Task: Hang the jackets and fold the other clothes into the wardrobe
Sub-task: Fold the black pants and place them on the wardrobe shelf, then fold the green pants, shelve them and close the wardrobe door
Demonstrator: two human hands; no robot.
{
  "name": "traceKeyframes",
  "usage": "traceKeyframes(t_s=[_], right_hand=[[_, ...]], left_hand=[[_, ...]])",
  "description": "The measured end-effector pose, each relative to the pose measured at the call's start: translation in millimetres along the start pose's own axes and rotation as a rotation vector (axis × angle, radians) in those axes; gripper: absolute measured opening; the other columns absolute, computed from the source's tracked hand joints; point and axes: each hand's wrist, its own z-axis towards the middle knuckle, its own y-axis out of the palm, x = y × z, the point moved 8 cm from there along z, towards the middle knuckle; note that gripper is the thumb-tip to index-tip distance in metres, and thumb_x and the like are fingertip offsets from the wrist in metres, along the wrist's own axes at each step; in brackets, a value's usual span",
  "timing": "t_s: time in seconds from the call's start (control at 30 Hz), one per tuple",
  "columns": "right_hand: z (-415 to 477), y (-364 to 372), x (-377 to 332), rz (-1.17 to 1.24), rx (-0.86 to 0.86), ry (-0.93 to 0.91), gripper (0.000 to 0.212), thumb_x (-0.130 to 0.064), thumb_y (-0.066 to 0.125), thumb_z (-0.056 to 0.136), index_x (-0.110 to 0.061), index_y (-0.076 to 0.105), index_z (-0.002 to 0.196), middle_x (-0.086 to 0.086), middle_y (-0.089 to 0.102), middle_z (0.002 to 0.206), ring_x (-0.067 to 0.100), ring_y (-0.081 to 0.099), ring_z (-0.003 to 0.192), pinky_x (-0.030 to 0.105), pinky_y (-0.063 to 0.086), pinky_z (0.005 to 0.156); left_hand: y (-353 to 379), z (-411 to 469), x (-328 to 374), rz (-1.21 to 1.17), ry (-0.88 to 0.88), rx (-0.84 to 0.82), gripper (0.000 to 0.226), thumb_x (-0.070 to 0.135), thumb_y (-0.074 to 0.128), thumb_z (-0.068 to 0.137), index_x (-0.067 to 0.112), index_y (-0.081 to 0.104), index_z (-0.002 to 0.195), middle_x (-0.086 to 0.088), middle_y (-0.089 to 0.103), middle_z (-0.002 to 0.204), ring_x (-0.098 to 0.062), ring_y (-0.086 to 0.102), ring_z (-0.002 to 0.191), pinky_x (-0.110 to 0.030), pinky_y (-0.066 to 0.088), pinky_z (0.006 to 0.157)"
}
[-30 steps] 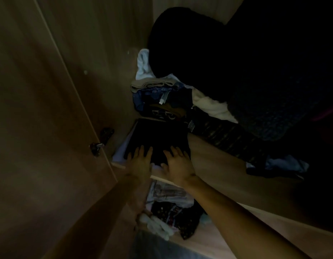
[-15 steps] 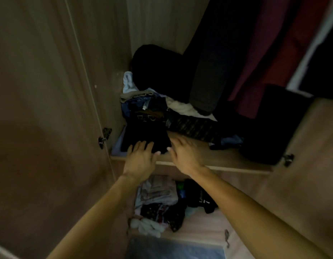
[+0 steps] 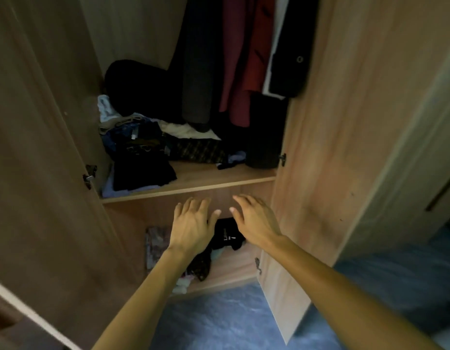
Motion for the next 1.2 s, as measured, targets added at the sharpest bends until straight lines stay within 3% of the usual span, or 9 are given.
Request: traceKeyframes(t_s=[0.27, 0.37, 0.57, 0.83, 1.03, 1.2], right_hand=[[-104.9, -92.6, 86.9, -0.031, 0.162, 0.099, 0.041, -0.036, 0.037, 0.096, -0.011, 0.059, 0.120, 0.008, 0.064, 0.116, 0.026, 0.061, 0.102, 0.036, 0.048, 0.087], [-163.4, -133.3, 139.8, -0.080, 0.239, 0.159, 0.025, -0.024, 0.053, 0.091, -0.010, 0.063, 0.110, 0.009, 0.067, 0.107, 0.029, 0.064, 0.088, 0.036, 0.050, 0.078], [-300.6, -209.8, 253.0, -0.166, 0.273, 0.408, 0.034, -0.033, 0.048, 0.089, -0.012, 0.065, 0.109, 0.011, 0.069, 0.099, 0.035, 0.065, 0.078, 0.039, 0.052, 0.070], [-474.3, -295.9, 357.4, -0.244, 0.355, 0.650, 0.032, -0.029, 0.052, 0.093, -0.010, 0.064, 0.115, 0.010, 0.068, 0.106, 0.029, 0.064, 0.089, 0.037, 0.051, 0.074], [-574.1, -341.6, 410.1, -0.299, 0.388, 0.862, 0.038, -0.034, 0.045, 0.096, -0.011, 0.060, 0.123, 0.010, 0.064, 0.119, 0.028, 0.061, 0.103, 0.039, 0.048, 0.087], [-636.8, -370.7, 444.4, -0.397, 0.396, 1.032, 0.041, -0.037, 0.043, 0.095, -0.012, 0.061, 0.122, 0.007, 0.065, 0.117, 0.027, 0.062, 0.101, 0.035, 0.047, 0.085]], left_hand=[[12.8, -33.9, 156.9, -0.122, 0.181, -0.024, 0.068, 0.055, 0.015, 0.089, 0.012, 0.055, 0.124, -0.011, 0.060, 0.123, -0.033, 0.051, 0.118, -0.049, 0.031, 0.105], [25.2, -51.5, 230.8, -0.177, 0.244, -0.054, 0.071, 0.054, 0.015, 0.088, 0.010, 0.056, 0.123, -0.014, 0.060, 0.122, -0.034, 0.052, 0.117, -0.049, 0.031, 0.105], [48.5, -102.4, 403.5, -0.261, 0.439, -0.121, 0.058, 0.049, 0.027, 0.090, 0.010, 0.061, 0.117, -0.014, 0.065, 0.110, -0.034, 0.059, 0.103, -0.044, 0.045, 0.091], [72.3, -187.9, 605.9, -0.352, 0.699, -0.207, 0.061, 0.051, 0.028, 0.090, 0.010, 0.063, 0.116, -0.012, 0.066, 0.112, -0.032, 0.061, 0.104, -0.048, 0.041, 0.096], [93.9, -235.5, 719.7, -0.389, 0.916, -0.332, 0.072, 0.058, 0.015, 0.089, 0.012, 0.055, 0.127, -0.008, 0.060, 0.124, -0.029, 0.053, 0.116, -0.047, 0.032, 0.103], [111.0, -265.5, 809.0, -0.442, 1.116, -0.358, 0.059, 0.052, 0.027, 0.094, 0.012, 0.060, 0.123, -0.008, 0.063, 0.120, -0.027, 0.056, 0.114, -0.050, 0.036, 0.103]])
